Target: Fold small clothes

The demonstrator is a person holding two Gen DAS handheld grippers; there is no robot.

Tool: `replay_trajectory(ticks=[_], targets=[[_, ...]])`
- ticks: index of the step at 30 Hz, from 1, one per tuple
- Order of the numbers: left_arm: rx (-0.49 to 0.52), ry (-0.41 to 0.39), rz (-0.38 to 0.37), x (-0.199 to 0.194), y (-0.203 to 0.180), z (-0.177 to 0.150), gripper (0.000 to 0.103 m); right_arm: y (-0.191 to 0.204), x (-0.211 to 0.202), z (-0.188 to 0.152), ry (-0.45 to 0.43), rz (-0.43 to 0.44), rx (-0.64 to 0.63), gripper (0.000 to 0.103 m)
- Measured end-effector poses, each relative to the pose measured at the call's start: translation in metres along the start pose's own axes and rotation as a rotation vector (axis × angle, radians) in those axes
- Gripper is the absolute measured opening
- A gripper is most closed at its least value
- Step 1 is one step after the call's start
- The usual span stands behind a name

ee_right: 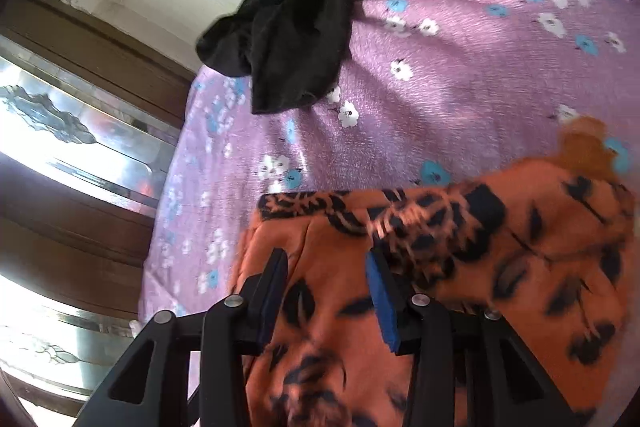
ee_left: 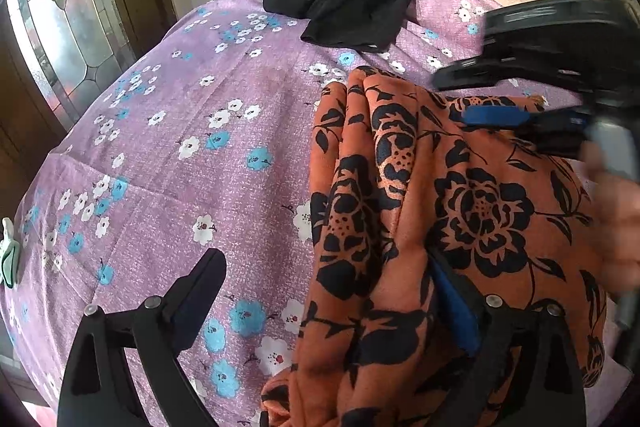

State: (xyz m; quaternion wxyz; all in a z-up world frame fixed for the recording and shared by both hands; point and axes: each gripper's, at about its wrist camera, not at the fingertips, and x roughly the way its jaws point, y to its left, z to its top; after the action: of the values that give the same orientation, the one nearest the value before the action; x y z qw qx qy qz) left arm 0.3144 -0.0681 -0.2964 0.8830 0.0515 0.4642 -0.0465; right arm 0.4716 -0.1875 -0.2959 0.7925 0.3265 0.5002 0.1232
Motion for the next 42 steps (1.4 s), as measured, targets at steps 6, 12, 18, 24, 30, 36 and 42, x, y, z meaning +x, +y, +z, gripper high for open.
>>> replay_trajectory(ticks=[6,12,18,24,30,36,42], targets=[[-0.006,0.002,-0.005,-0.001,0.001,-0.001,0.098,-0.010,-0.068,-0.043,-0.082,-0.010,-0.020,0.045],[-0.010,-0.001,0.002,-0.003,0.001,-0.002,0.098,-0.030,-0.109,-0.095,-0.111,-0.121,-0.013,0.045],[0.004,-0.018,0.021,-0.003,-0.004,-0.004,0.099,-0.061,-0.106,-0.124,-0.127,-0.093,0.010,0.045],[0.014,-0.039,0.039,-0.001,-0.004,-0.005,0.103,-0.061,-0.102,-0.122,-0.124,-0.088,-0.008,0.046],[0.026,-0.052,0.050,-0.002,-0.006,-0.006,0.103,-0.052,-0.099,-0.124,-0.128,-0.132,-0.066,0.048],[0.014,-0.057,0.051,-0.003,-0.005,-0.007,0.103,-0.051,-0.099,-0.123,-0.122,-0.136,-0.066,0.048],[0.021,-0.070,0.042,-0.004,-0.004,-0.009,0.103,-0.050,-0.102,-0.125,-0.125,-0.145,-0.047,0.048]])
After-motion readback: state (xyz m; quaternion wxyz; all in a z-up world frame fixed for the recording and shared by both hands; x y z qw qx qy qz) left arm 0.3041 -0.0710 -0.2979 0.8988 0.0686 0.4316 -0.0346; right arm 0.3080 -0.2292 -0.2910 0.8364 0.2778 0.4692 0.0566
